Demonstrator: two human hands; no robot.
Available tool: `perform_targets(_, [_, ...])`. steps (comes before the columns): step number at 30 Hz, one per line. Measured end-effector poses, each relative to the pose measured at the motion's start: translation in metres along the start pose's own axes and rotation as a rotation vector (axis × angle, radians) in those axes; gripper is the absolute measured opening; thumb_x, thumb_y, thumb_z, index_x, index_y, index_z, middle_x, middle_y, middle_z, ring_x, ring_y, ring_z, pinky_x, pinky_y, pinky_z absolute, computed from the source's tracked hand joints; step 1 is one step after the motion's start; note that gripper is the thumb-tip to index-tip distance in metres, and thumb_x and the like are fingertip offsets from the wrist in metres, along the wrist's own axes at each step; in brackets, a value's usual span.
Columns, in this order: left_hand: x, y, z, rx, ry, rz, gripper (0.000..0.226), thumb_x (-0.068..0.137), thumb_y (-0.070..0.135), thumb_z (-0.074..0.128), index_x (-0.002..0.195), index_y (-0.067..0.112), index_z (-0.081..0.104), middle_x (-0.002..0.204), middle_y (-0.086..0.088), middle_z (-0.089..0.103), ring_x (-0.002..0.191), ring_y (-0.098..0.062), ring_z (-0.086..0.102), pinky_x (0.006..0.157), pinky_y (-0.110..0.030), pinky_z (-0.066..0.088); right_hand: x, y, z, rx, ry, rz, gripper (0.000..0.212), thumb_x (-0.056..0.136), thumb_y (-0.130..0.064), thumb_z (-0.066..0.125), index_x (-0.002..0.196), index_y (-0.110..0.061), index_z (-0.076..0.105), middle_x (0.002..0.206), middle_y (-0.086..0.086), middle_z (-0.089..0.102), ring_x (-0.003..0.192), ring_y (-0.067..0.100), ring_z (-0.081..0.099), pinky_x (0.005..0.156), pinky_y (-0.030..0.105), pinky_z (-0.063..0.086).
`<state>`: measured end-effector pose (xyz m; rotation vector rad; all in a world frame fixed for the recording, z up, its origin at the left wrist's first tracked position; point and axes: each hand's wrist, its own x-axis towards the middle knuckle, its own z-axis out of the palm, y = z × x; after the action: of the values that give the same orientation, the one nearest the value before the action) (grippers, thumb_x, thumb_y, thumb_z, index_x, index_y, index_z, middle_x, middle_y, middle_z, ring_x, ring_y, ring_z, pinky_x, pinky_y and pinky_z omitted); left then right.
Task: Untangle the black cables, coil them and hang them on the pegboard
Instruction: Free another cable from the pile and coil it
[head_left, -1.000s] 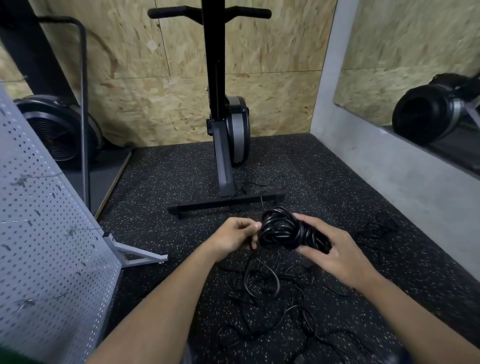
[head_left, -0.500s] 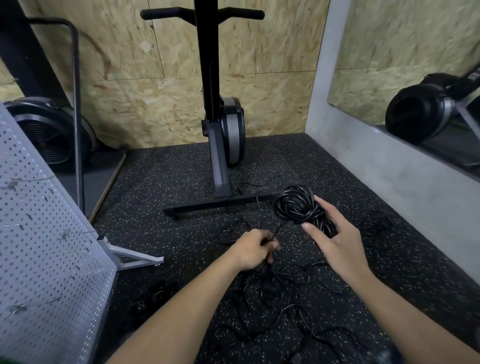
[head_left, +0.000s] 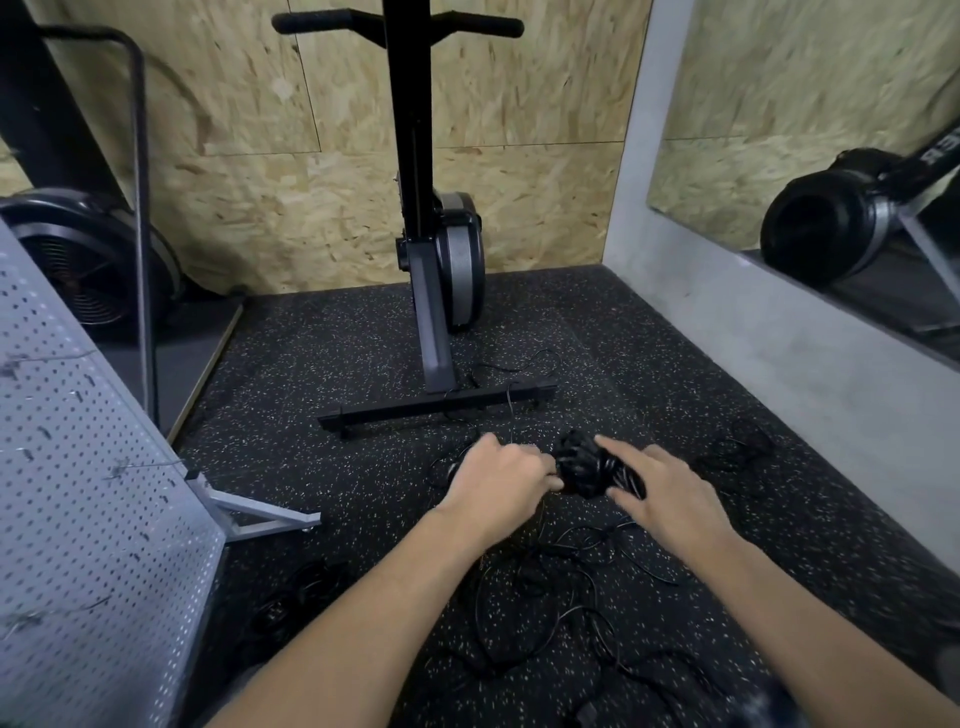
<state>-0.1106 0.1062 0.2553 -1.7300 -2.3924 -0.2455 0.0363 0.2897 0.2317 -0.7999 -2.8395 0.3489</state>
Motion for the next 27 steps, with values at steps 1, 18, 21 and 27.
perform_targets(1, [0.001, -0.006, 0.002, 0.048, 0.088, 0.055, 0.027, 0.108, 0.041, 0.051, 0.105, 0.024, 0.072, 0.097, 0.007, 0.071, 0.087, -0.018, 0.067, 0.086, -0.036, 0.038, -0.001, 0.001, 0.000, 0.036, -0.087, -0.048, 0.069, 0.097, -0.040, 0.069, 0.154, -0.055, 0.034, 0.114, -0.006, 0.056, 0.099, 0.015, 0.061, 0.086, 0.038, 0.055])
perform_targets(18, [-0.005, -0.042, -0.012, -0.409, 0.129, -0.135, 0.058, 0.074, 0.074, 0.070, 0.067, 0.016, 0.067, 0.064, 0.006, 0.063, 0.067, -0.011, 0.059, 0.066, -0.022, 0.043, -0.035, -0.024, -0.014, 0.141, -0.195, -0.578, 0.061, 0.103, -0.042, 0.062, 0.155, -0.053, 0.032, 0.114, -0.015, 0.052, 0.089, -0.012, 0.051, 0.073, 0.006, 0.041])
perform_targets(21, [-0.007, -0.046, -0.011, -0.400, 0.100, -0.135, 0.056, 0.076, 0.073, 0.072, 0.067, 0.018, 0.064, 0.067, 0.007, 0.063, 0.070, -0.011, 0.058, 0.068, -0.026, 0.046, -0.033, -0.023, -0.012, 0.166, -0.206, -0.577, 0.061, 0.103, -0.042, 0.062, 0.154, -0.055, 0.033, 0.116, -0.015, 0.052, 0.083, -0.009, 0.054, 0.070, 0.008, 0.042])
perform_targets(27, [-0.010, -0.055, -0.019, -0.318, 0.009, -0.123, 0.033, 0.089, 0.056, 0.074, 0.088, 0.023, 0.079, 0.090, 0.012, 0.071, 0.090, -0.010, 0.060, 0.090, -0.031, 0.043, -0.027, -0.014, -0.009, 0.303, -0.265, -0.503, 0.062, 0.100, -0.043, 0.063, 0.150, -0.064, 0.033, 0.116, -0.012, 0.056, 0.064, 0.014, 0.055, 0.068, 0.014, 0.045])
